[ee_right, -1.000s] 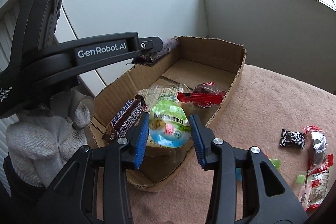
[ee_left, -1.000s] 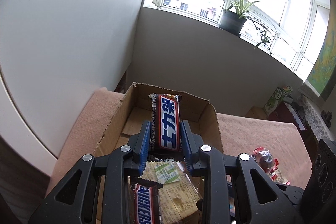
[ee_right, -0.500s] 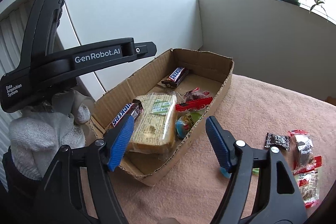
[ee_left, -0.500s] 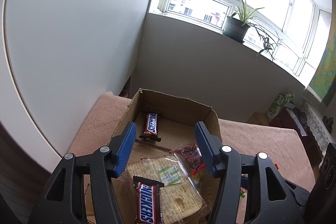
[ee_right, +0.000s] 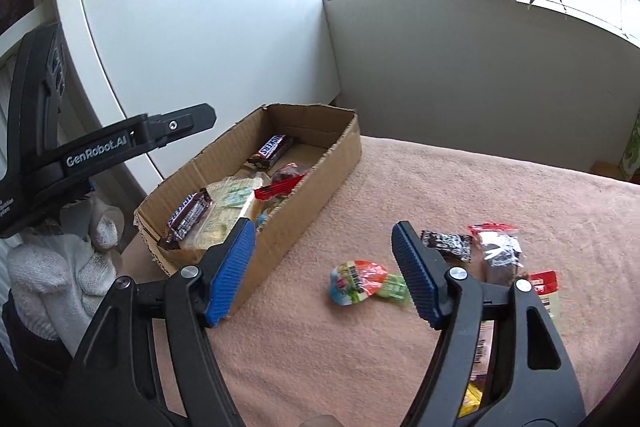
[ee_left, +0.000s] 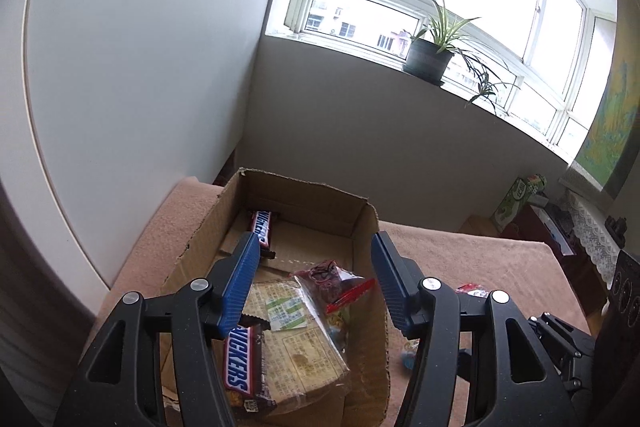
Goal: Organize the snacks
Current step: 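Move both open grippers back over the remaining snacks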
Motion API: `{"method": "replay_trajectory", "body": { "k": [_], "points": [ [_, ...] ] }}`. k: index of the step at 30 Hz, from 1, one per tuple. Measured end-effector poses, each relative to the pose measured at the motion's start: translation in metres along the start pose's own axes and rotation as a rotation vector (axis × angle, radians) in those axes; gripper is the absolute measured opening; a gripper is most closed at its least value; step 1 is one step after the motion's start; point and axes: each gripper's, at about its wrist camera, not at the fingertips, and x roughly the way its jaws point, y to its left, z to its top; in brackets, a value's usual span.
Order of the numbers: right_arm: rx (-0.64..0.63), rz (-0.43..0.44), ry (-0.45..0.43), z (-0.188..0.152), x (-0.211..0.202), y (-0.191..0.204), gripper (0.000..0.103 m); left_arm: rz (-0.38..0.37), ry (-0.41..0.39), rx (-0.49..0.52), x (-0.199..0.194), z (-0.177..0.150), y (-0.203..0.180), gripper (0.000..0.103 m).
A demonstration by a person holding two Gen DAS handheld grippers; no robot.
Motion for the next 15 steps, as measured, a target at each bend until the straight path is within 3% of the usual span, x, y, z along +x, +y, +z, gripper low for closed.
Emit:
{"method": "replay_trajectory", "body": {
  "k": [15],
  "points": [
    [0.140,-0.042,0.054,-0.023,-0.022,-0.083,0.073,-0.093,0.047,0.113,-0.005,-0.033,-0.063,0.057]
  ]
}}
